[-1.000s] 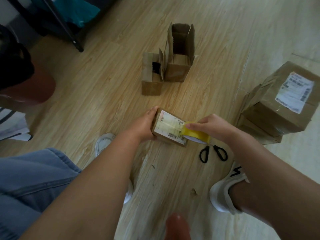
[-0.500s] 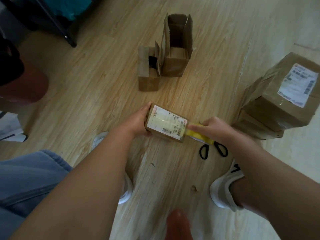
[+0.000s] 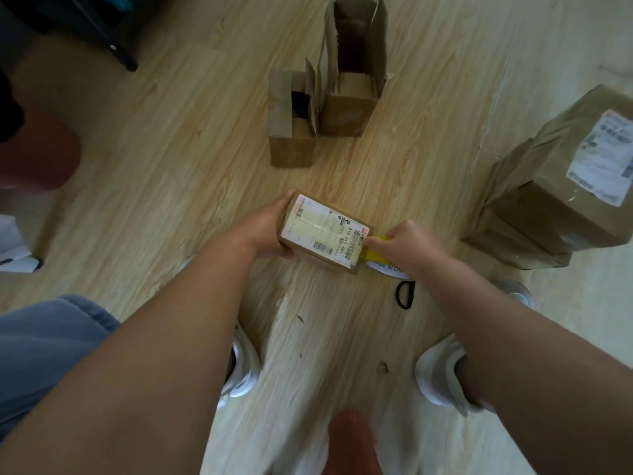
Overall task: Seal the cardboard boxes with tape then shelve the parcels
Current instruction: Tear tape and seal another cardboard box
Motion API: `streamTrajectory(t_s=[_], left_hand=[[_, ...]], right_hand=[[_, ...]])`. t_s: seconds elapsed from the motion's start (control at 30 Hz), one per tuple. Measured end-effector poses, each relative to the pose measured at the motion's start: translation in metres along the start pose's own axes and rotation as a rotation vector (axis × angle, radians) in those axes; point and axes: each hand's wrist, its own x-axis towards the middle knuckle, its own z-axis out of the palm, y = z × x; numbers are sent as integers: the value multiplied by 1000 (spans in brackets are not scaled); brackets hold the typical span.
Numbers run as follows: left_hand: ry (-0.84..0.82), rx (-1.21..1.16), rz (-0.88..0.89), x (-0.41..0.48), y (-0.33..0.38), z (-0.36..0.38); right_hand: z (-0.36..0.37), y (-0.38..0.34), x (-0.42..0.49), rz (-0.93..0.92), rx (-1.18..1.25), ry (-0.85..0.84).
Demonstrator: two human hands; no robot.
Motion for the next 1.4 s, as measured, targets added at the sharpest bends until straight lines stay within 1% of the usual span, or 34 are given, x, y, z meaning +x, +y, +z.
streamTrajectory(t_s=[0.07,0.13,0.17,0.23,0.3,0.33,0.43,0.57,0.7,0.8,0.93,1.0,1.13,1.27,1.4], left_hand=[[19,-2,5,1,-4,2],[60,3,-33,-1,-7,7],[96,30,-70,-3,-7,12],[183,177,-94,-10,-1,22],[261,308,-17,-14,11,35],[265,335,25,-17,19,42],[207,388,56,-20,29,65],[224,467,27,-17,29,79],[210,519,-1,-14,31,78],[169,552,-29,-15,38,72],[162,603,-80,-19,53,68],[191,647,-45,-20,59,67],[204,748,108,-19,72,65],[191,788,99,-10,77,60],[166,765,124,-5,79,50]], right_hand=[[2,-4,1,1,-10,22],[5,-10,2,8,-16,40],[6,-13,2,13,-20,45],[9,-21,3,21,-15,49],[10,-28,3,22,-22,57],[10,-30,3,25,-26,61],[11,-29,2,35,-7,58],[17,-27,1,45,26,45],[17,-26,3,44,35,50],[17,-26,2,41,54,48],[17,-27,0,51,12,32],[18,-28,0,58,-6,25],[17,-30,0,70,-20,-6],[12,-30,-1,33,-10,-49],[1,-23,-9,-38,105,-101]])
